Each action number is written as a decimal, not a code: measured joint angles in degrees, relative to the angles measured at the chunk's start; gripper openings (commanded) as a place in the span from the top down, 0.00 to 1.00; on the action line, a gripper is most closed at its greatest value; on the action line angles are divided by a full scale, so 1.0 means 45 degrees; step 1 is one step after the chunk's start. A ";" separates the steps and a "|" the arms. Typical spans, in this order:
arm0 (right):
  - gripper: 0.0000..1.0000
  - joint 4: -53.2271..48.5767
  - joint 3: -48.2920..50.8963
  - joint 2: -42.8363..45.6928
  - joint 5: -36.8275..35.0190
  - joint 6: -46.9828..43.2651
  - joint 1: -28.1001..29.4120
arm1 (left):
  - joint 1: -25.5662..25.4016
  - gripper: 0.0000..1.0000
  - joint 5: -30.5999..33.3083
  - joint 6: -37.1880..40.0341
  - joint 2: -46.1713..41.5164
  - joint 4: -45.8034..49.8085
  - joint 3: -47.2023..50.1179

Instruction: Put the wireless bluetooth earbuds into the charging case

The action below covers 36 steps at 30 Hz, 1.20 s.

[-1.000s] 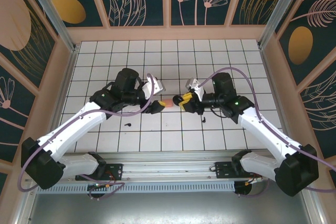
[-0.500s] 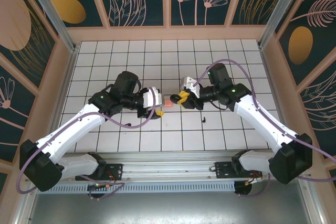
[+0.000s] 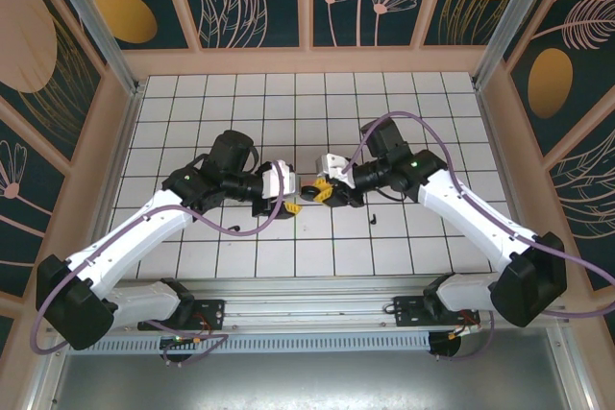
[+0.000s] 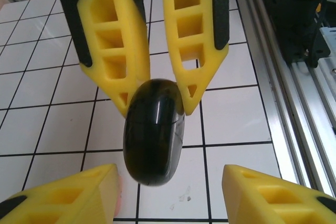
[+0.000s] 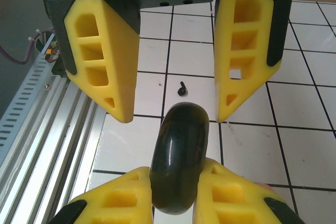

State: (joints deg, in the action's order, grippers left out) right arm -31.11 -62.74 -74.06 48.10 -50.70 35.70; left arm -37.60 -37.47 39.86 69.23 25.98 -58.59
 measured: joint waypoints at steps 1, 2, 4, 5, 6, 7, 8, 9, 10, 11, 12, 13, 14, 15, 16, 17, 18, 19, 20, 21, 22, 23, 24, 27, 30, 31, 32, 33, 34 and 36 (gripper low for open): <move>0.83 0.0000 0.0000 -0.0034 0.0005 -0.0010 0.0034 | 0.0000 0.54 -0.0087 0.0000 0.0024 0.0000 0.0000; 0.83 0.0000 -0.0005 -0.0073 0.0005 -0.0010 0.0063 | 0.0000 0.56 -0.0199 0.0000 0.0049 0.0000 0.0000; 0.83 0.0000 -0.0010 -0.0160 0.0015 -0.0010 0.0121 | 0.0000 0.59 -0.0282 -0.0034 0.0083 0.0000 0.0000; 0.83 -0.0005 -0.0039 -0.0214 0.0015 -0.0010 0.0170 | 0.0000 0.61 -0.0282 -0.0044 0.0092 0.0005 0.0000; 0.83 -0.0005 -0.0063 -0.0253 0.0015 -0.0015 0.0194 | 0.0000 0.62 -0.0282 -0.0053 0.0102 0.0000 0.0000; 0.83 -0.0010 -0.0087 -0.0277 0.0024 -0.0015 0.0233 | 0.0000 0.64 -0.0282 -0.0053 0.0107 0.0000 0.0000; 0.83 -0.0015 -0.0102 -0.0291 0.0039 -0.0015 0.0243 | 0.0000 0.66 -0.0282 -0.0053 0.0117 0.0000 0.0000; 0.83 -0.0019 -0.0121 -0.0301 0.0058 -0.0019 0.0257 | 0.0000 0.68 -0.0282 -0.0078 0.0121 -0.0005 0.0000; 0.83 -0.0034 -0.0121 -0.0306 0.0102 -0.0024 0.0262 | 0.0010 0.70 -0.0282 -0.0087 0.0126 -0.0010 0.0000; 0.83 -0.0049 -0.0121 -0.0306 0.0121 -0.0049 0.0262 | 0.0024 0.72 -0.0282 -0.0087 0.0126 -0.0029 0.0000; 0.83 -0.0053 -0.0121 -0.0306 0.0155 -0.0049 0.0272 | 0.0029 0.74 -0.0296 -0.0092 0.0131 -0.0049 0.0000; 0.83 -0.0053 -0.0121 -0.0306 0.0199 -0.0049 0.0272 | 0.0034 0.76 -0.0330 -0.0092 0.0131 -0.0063 0.0000; 0.83 -0.0058 -0.0121 -0.0306 0.0228 -0.0049 0.0272 | 0.0049 0.78 -0.0369 -0.0121 0.0131 -0.0063 0.0000; 0.83 -0.0058 -0.0121 -0.0296 0.0233 -0.0049 0.0267 | 0.0058 0.80 -0.0403 -0.0185 0.0131 -0.0063 0.0005; 0.83 -0.0058 -0.0117 -0.0282 0.0238 -0.0044 0.0267 | 0.0087 0.81 -0.0466 -0.0243 0.0131 -0.0102 0.0029; 0.82 -0.0049 -0.0092 -0.0238 0.0233 -0.0034 0.0257 | 0.0117 0.83 -0.0544 -0.0325 0.0131 -0.0155 0.0063; 0.81 0.0010 -0.0019 -0.0151 0.0228 0.0000 0.0243 | 0.0126 0.85 -0.0607 -0.0427 0.0131 -0.0243 0.0097; 0.78 0.0092 0.0107 -0.0019 0.0223 0.0039 0.0204 | 0.0121 0.86 -0.0680 -0.0539 0.0126 -0.0413 0.0165; 0.73 0.0248 0.0272 0.0165 0.0238 0.0121 0.0136 | 0.0117 0.86 -0.0797 -0.0714 0.0121 -0.0699 0.0287; 0.66 0.0384 0.0408 0.0325 0.0243 0.0277 0.0058 | 0.0117 0.86 -0.0918 -0.0928 0.0102 -0.1001 0.0432; 0.60 0.0612 0.0617 0.0544 0.0296 0.0442 -0.0063 | 0.0112 0.86 -0.0986 -0.1156 0.0063 -0.1345 0.0631; 0.56 0.1025 0.0855 0.0811 0.0379 0.0661 -0.0223 | 0.0102 0.86 -0.1025 -0.1433 0.0010 -0.1642 0.0903; 0.53 0.1491 0.1137 0.1122 0.0495 0.0937 -0.0413 | 0.0092 0.86 -0.1059 -0.1744 -0.0058 -0.1996 0.1239; 0.47 0.3206 0.2433 0.2385 0.1030 0.2055 -0.1069 | 0.0039 0.87 -0.1365 -0.3084 -0.0325 -0.3531 0.2565; 0.43 0.5372 0.4255 0.3769 0.1574 0.3628 -0.1710 | 0.0029 0.88 -0.1783 -0.4862 -0.0641 -0.5892 0.3983; 0.42 0.6067 0.4843 0.4143 0.1700 0.4197 -0.1821 | 0.0024 0.88 -0.1914 -0.5561 -0.0699 -0.6839 0.4420; 0.41 0.6654 0.5280 0.4371 0.1792 0.4692 -0.1846 | 0.0019 0.88 -0.1962 -0.6033 -0.0719 -0.7533 0.4692; 0.41 0.7334 0.5736 0.4575 0.1923 0.5285 -0.1855 | 0.0024 0.88 -0.2040 -0.6615 -0.0724 -0.8340 0.4979; 0.40 0.7893 0.6057 0.4687 0.2021 0.5770 -0.1855 | 0.0024 0.88 -0.2127 -0.7203 -0.0719 -0.9146 0.5207; 0.39 0.8689 0.6392 0.4736 0.2123 0.6489 -0.1855 | 0.0024 0.87 -0.2278 -0.7922 -0.0719 -1.0190 0.5367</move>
State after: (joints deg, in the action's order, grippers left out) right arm 7.99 -33.98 -52.75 57.65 -21.50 27.35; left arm -37.50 -47.72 4.21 66.00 -19.88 -34.44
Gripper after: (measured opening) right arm 0.593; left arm 0.144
